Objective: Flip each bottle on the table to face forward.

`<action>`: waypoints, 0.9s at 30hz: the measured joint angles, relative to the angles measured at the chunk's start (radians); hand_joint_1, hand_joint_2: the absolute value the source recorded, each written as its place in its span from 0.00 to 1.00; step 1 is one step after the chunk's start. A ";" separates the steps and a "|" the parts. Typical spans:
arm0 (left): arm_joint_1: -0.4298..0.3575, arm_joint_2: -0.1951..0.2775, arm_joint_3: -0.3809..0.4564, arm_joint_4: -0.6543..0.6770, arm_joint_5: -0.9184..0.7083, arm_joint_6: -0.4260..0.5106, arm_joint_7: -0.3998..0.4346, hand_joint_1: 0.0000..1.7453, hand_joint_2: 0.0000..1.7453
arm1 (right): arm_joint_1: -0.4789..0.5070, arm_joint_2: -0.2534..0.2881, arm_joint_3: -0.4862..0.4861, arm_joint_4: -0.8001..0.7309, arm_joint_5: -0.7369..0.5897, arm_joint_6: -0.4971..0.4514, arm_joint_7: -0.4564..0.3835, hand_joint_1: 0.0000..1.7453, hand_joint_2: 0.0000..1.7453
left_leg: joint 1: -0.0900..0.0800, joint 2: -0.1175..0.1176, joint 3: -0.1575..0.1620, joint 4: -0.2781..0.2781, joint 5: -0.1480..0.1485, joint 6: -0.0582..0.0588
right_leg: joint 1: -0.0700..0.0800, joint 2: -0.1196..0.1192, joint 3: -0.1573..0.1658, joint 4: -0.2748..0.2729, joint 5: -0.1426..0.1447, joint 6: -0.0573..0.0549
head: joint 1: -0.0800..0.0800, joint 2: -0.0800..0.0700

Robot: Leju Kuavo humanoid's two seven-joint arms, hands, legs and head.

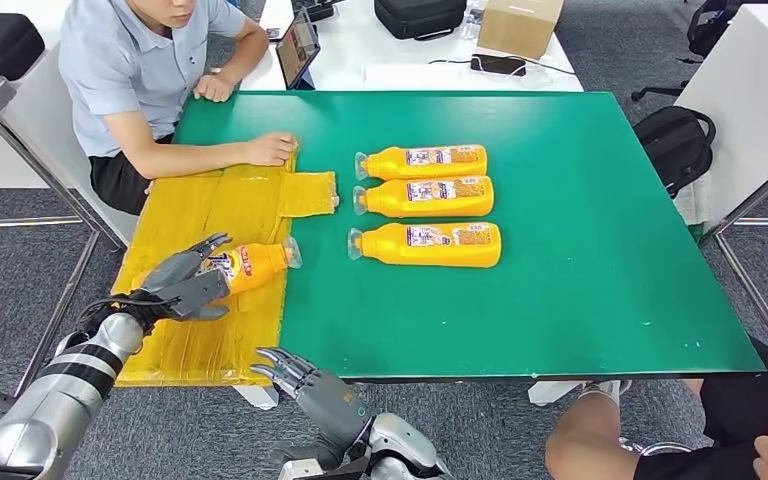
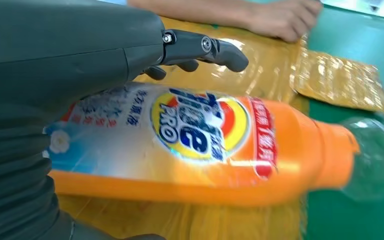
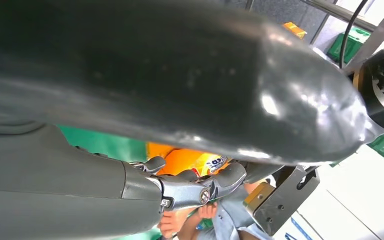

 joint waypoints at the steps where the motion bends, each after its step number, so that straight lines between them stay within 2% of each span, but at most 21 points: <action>1: 0.004 0.006 -0.009 -0.009 0.014 -0.006 -0.006 0.00 1.00 | -0.002 0.001 0.000 0.003 -0.003 0.000 -0.002 0.00 0.00 | 0.000 0.000 0.000 0.000 0.000 0.000 | 0.000 0.000 0.000 0.000 0.000 0.000 | 0.000 0.000; 5: 0.037 0.020 -0.023 -0.063 0.118 -0.025 -0.033 0.00 1.00 | -0.006 0.003 0.003 0.014 -0.009 0.000 -0.007 0.00 0.00 | 0.000 0.000 0.000 0.000 0.000 0.000 | 0.000 0.000 0.000 0.000 0.000 0.000 | 0.000 0.000; 8: 0.087 0.006 -0.010 -0.144 0.213 0.033 -0.059 0.00 1.00 | -0.008 0.004 0.005 0.018 -0.007 -0.005 -0.008 0.00 0.00 | 0.000 0.000 0.000 0.000 0.000 0.000 | 0.000 0.000 -0.001 0.000 0.000 0.000 | 0.000 0.000; 11: 0.138 -0.046 0.040 -0.257 0.328 0.106 -0.046 0.00 1.00 | -0.007 0.004 0.006 0.019 -0.003 -0.017 -0.006 0.00 0.00 | -0.001 -0.001 -0.001 0.000 0.000 0.000 | -0.001 -0.001 -0.001 -0.001 0.000 0.000 | 0.000 0.000; 16: 0.184 -0.143 0.131 -0.421 0.510 0.113 -0.013 0.00 1.00 | -0.005 0.003 0.006 0.018 0.006 -0.034 0.001 0.00 0.00 | -0.001 0.000 -0.001 0.000 0.000 0.000 | -0.001 -0.001 -0.002 -0.001 0.000 0.000 | 0.000 0.000; 23: 0.233 -0.230 0.226 -0.571 0.737 0.124 0.006 0.00 1.00 | 0.002 -0.001 0.006 0.008 0.014 -0.089 0.002 0.00 0.00 | 0.000 0.000 -0.001 0.000 0.000 0.000 | 0.000 -0.001 -0.002 -0.001 0.000 0.000 | 0.000 0.000; 27: 0.286 -0.268 0.256 -0.645 0.814 0.167 0.013 0.00 1.00 | 0.017 -0.022 0.002 -0.034 0.075 -0.154 0.074 0.00 0.00 | 0.000 0.000 -0.001 0.000 0.000 0.000 | 0.000 -0.001 -0.002 -0.001 0.000 0.000 | 0.000 0.000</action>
